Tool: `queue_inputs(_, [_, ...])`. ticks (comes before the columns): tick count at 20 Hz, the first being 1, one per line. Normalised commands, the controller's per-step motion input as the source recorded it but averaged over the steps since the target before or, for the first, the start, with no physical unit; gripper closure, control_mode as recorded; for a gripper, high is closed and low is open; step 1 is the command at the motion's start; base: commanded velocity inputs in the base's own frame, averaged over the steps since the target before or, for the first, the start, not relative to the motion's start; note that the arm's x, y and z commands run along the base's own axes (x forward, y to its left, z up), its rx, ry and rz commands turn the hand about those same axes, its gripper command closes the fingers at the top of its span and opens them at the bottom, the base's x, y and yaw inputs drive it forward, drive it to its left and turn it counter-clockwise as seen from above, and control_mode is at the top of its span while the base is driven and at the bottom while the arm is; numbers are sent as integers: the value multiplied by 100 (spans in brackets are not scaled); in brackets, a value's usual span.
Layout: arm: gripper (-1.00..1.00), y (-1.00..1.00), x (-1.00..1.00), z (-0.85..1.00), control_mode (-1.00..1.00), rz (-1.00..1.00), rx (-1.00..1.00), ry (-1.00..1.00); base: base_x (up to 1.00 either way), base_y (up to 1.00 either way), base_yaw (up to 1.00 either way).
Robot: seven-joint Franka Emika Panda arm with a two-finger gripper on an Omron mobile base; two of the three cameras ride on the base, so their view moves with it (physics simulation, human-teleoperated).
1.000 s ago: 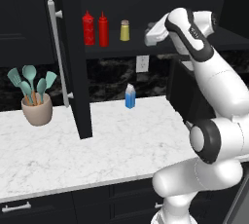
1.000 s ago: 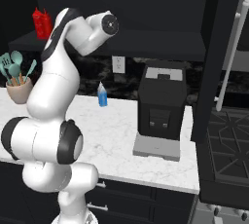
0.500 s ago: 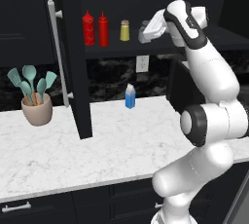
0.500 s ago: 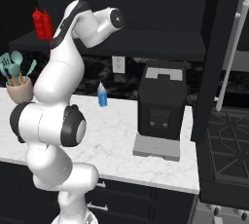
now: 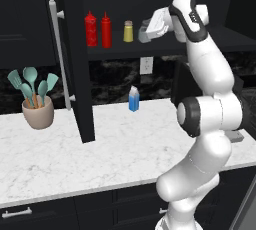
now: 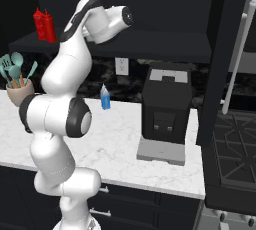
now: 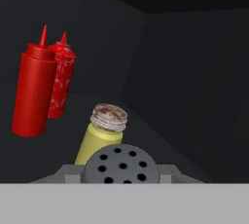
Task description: Put the shaker and condiment bottle from the counter next to their counterparts in the cabinet.
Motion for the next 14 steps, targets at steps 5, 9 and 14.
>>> queue_inputs(5, [100, 23, 27, -45, -100, 7, 0, 0, 0, 0, 0])
queue_inputs(9, [-100, 17, 17, -39, -100, 7, 0, 0, 0, 0, 0])
queue_inputs(14, [-100, 1, 1, -19, -100, 5, 0, 0, 0, 0, 0])
